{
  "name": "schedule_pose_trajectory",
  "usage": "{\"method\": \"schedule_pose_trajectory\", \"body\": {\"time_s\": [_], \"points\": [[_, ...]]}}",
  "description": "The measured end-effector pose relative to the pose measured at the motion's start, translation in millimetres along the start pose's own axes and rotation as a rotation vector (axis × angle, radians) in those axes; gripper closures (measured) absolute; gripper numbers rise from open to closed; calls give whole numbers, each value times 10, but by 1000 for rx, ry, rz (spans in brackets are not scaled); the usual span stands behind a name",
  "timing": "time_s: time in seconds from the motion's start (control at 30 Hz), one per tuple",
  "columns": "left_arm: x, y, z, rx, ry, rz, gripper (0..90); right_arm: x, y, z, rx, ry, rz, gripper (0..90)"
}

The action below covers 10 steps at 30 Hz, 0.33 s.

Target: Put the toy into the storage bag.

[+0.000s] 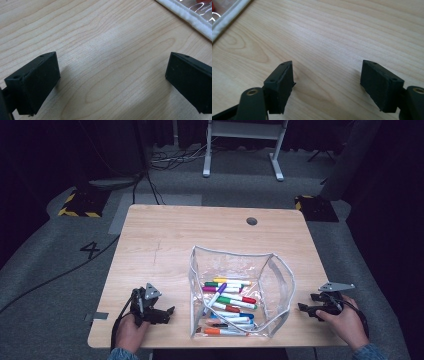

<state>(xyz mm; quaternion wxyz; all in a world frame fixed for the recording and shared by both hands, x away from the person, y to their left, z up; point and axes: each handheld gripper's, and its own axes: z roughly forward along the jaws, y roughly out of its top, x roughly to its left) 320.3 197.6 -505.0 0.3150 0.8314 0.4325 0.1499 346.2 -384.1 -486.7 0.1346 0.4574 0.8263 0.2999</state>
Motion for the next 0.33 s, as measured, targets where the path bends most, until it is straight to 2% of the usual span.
{"method": "schedule_pose_trajectory", "body": {"time_s": [0.03,0.07,0.1,0.17,0.33], "points": [[0,0,0,0,0,0,0,7,-18,7,-12,-17,-11,251],[0,0,1,-1,0,1,0,18,-52,30,-38,-40,-42,193],[-1,0,0,0,0,-1,0,26,-77,55,-70,-38,-32,144],[-1,0,0,0,0,-1,0,36,-131,121,-152,-46,-26,117],[-3,-2,-1,1,1,-2,0,31,-135,119,-155,-43,-32,121]]}}
